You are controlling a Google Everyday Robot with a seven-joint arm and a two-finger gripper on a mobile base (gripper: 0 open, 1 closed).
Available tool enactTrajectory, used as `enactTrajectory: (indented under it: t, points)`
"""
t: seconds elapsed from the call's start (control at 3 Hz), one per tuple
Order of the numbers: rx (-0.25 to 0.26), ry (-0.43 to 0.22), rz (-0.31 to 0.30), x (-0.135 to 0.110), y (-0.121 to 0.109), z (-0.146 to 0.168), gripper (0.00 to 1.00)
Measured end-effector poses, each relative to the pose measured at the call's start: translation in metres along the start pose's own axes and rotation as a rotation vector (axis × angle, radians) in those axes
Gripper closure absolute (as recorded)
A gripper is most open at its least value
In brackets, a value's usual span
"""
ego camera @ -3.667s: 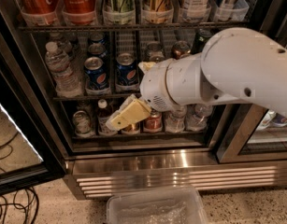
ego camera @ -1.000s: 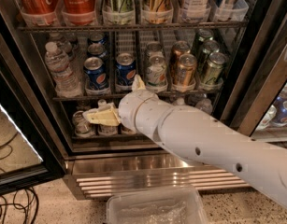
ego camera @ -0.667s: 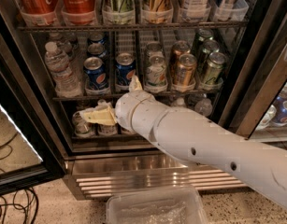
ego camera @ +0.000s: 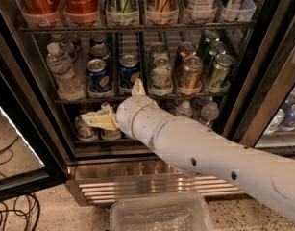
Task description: Pick pepsi can from middle shelf of fridge
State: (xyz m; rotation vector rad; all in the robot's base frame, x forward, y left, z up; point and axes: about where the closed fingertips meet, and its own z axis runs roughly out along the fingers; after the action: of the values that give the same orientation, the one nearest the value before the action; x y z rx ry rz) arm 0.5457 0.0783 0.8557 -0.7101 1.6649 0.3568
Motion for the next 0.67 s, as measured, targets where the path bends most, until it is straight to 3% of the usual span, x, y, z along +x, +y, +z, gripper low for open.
enactTrajectory:
  t: [0.67]
  points:
    - [0.088,-0.016,-0.026,-0.0003,-0.0142,-0.0006,0.08]
